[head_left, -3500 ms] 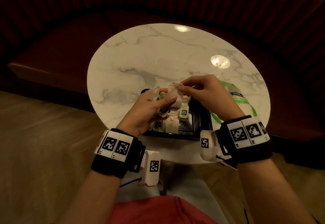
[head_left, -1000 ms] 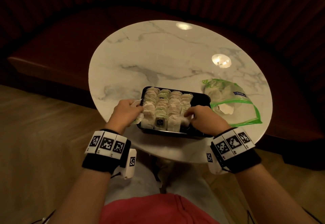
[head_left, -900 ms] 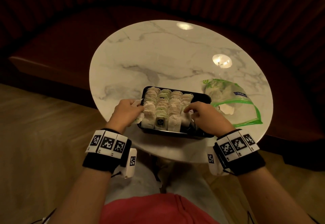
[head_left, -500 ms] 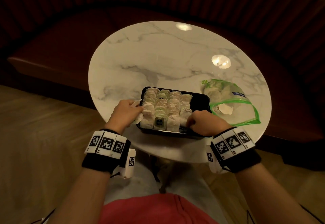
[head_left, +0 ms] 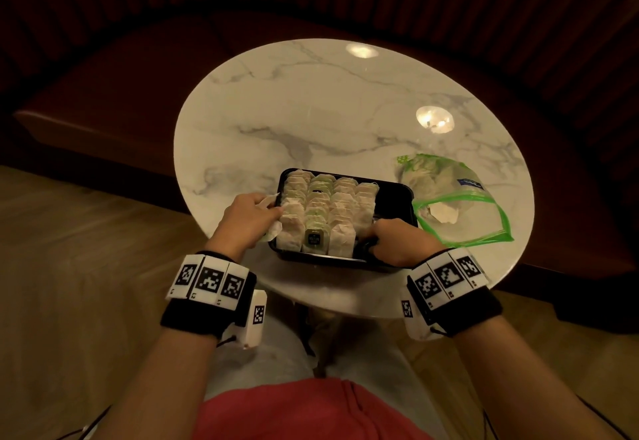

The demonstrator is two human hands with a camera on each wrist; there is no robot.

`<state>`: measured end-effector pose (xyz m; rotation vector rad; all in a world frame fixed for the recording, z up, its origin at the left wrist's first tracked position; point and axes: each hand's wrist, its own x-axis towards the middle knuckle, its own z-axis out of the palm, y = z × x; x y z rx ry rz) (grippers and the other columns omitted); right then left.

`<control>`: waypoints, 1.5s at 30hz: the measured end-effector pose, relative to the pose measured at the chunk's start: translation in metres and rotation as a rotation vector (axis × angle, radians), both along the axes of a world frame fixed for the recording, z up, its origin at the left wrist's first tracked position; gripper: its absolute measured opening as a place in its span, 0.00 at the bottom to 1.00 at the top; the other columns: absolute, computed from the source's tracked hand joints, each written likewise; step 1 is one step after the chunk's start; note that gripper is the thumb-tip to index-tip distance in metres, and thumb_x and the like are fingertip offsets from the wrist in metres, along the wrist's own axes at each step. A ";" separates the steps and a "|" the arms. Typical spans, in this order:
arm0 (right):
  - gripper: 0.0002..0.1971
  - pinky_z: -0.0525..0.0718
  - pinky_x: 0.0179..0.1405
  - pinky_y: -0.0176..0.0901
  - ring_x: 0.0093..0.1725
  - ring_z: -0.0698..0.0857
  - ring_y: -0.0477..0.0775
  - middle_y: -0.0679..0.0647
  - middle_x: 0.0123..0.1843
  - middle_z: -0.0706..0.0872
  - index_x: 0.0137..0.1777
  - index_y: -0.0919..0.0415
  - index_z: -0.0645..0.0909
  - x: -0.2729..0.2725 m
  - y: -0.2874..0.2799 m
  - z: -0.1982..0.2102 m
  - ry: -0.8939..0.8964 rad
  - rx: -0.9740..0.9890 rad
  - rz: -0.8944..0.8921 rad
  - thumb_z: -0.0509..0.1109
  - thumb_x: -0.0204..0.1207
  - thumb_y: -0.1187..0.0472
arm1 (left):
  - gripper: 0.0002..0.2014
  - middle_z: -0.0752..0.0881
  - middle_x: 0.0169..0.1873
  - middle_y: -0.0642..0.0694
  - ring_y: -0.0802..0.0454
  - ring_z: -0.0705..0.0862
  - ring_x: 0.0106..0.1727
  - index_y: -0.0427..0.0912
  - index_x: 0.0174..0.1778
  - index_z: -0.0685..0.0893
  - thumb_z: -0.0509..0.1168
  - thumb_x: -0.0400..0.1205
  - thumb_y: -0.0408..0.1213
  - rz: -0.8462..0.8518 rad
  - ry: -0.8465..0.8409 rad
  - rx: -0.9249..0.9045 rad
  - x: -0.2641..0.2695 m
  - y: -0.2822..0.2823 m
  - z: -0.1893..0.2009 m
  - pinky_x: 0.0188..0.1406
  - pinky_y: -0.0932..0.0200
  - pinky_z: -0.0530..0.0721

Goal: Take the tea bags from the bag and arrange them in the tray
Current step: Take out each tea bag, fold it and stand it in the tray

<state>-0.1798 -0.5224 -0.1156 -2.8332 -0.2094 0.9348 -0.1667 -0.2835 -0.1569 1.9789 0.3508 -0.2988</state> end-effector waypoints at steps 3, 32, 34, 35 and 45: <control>0.22 0.77 0.67 0.47 0.71 0.78 0.59 0.56 0.71 0.81 0.72 0.52 0.80 0.002 0.002 0.000 -0.010 -0.011 0.005 0.60 0.80 0.68 | 0.04 0.84 0.37 0.45 0.47 0.80 0.38 0.47 0.48 0.86 0.70 0.80 0.41 -0.003 0.003 0.004 -0.001 -0.001 0.002 0.30 0.60 0.75; 0.08 0.80 0.36 0.33 0.35 0.85 0.40 0.46 0.36 0.89 0.45 0.55 0.88 -0.016 0.029 0.057 -0.526 0.873 -0.347 0.68 0.82 0.57 | 0.05 0.91 0.44 0.45 0.52 0.91 0.42 0.48 0.50 0.88 0.69 0.81 0.41 0.047 0.103 -0.828 -0.021 -0.044 0.087 0.27 0.64 0.84; 0.08 0.83 0.39 0.33 0.36 0.85 0.39 0.46 0.37 0.89 0.45 0.55 0.87 -0.014 0.025 0.058 -0.545 0.884 -0.362 0.68 0.82 0.58 | 0.06 0.90 0.46 0.45 0.52 0.91 0.43 0.49 0.51 0.88 0.68 0.80 0.38 0.054 0.108 -0.816 -0.021 -0.043 0.086 0.24 0.65 0.82; 0.08 0.82 0.39 0.32 0.36 0.85 0.38 0.45 0.37 0.89 0.45 0.55 0.87 -0.013 0.023 0.059 -0.549 0.889 -0.369 0.68 0.82 0.58 | 0.07 0.90 0.48 0.45 0.52 0.90 0.43 0.49 0.51 0.88 0.67 0.80 0.36 0.044 0.105 -0.809 -0.021 -0.043 0.086 0.24 0.65 0.82; 0.09 0.81 0.39 0.33 0.36 0.84 0.38 0.43 0.42 0.90 0.55 0.55 0.88 -0.011 0.010 0.069 -0.654 0.870 -0.370 0.68 0.82 0.54 | 0.15 0.92 0.47 0.49 0.53 0.91 0.49 0.51 0.54 0.85 0.64 0.79 0.26 -0.153 0.004 -0.627 -0.024 -0.044 0.083 0.30 0.64 0.80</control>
